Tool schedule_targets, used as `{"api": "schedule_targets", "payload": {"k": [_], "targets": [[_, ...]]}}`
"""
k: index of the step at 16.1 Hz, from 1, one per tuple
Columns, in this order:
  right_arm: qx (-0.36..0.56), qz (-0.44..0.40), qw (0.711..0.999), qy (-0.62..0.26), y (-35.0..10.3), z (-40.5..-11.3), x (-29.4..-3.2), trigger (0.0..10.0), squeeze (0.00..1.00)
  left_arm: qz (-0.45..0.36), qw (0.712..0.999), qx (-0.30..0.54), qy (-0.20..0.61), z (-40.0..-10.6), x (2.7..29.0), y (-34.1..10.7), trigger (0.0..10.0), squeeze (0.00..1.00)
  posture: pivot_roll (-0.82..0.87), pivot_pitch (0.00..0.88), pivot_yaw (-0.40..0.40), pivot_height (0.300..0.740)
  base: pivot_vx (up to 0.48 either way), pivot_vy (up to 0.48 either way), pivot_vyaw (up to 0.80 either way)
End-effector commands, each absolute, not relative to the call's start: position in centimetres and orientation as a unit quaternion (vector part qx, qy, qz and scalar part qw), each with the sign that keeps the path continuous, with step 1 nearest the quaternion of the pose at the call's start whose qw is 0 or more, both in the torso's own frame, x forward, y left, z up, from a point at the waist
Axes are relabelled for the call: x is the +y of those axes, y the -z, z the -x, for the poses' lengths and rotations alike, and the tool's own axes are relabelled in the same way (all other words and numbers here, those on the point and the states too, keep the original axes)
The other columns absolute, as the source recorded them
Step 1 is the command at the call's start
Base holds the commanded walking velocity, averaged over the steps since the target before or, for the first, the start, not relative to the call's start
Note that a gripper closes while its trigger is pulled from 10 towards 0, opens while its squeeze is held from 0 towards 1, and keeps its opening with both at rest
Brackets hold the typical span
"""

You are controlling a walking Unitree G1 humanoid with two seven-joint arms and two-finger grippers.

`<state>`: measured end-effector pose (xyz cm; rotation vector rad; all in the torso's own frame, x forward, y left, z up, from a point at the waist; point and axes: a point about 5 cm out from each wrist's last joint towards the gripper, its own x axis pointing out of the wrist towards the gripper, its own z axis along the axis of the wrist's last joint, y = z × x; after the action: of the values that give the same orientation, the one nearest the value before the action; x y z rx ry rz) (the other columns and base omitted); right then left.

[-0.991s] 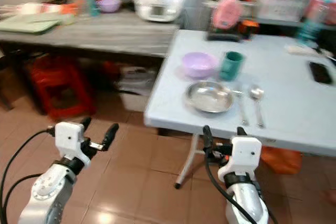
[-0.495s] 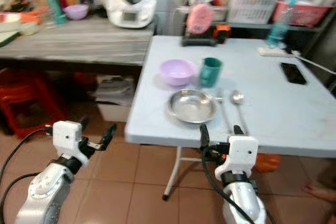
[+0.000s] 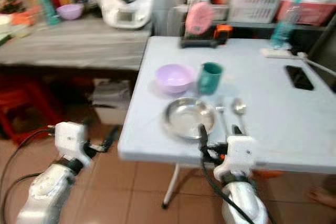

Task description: Setting the table

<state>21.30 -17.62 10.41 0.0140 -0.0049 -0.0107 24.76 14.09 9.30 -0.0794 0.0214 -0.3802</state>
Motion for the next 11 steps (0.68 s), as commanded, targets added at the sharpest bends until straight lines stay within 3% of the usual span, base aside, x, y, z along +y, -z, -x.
{"api": "schedule_targets", "payload": {"k": [1, 4, 11], "targets": [[-0.014, -0.011, 1.000, -0.002, -10.8, -21.6, -17.3, 10.0, 0.00, 0.028, 0.982, 0.007, 0.185, -24.8, 14.9, -9.7, 10.0, 0.00, 0.05, 0.000, -0.004, 0.740, 0.304, 0.000, 0.00], [-0.012, -0.010, 1.000, 0.000, -10.7, -21.5, -17.2, 10.0, 0.00, 0.027, 0.982, 0.010, 0.187, -24.7, 15.0, -9.6, 10.0, 0.00, 0.05, 0.000, 0.000, 0.740, 0.294, 0.000, 0.00], [0.002, -0.033, 0.999, 0.017, -10.2, -20.8, -17.6, 10.0, 0.00, 0.014, 0.973, 0.043, 0.226, -22.8, 15.9, -7.8, 10.0, 0.00, 0.04, 0.000, -0.001, 0.740, 0.000, 0.000, 0.00]]}}
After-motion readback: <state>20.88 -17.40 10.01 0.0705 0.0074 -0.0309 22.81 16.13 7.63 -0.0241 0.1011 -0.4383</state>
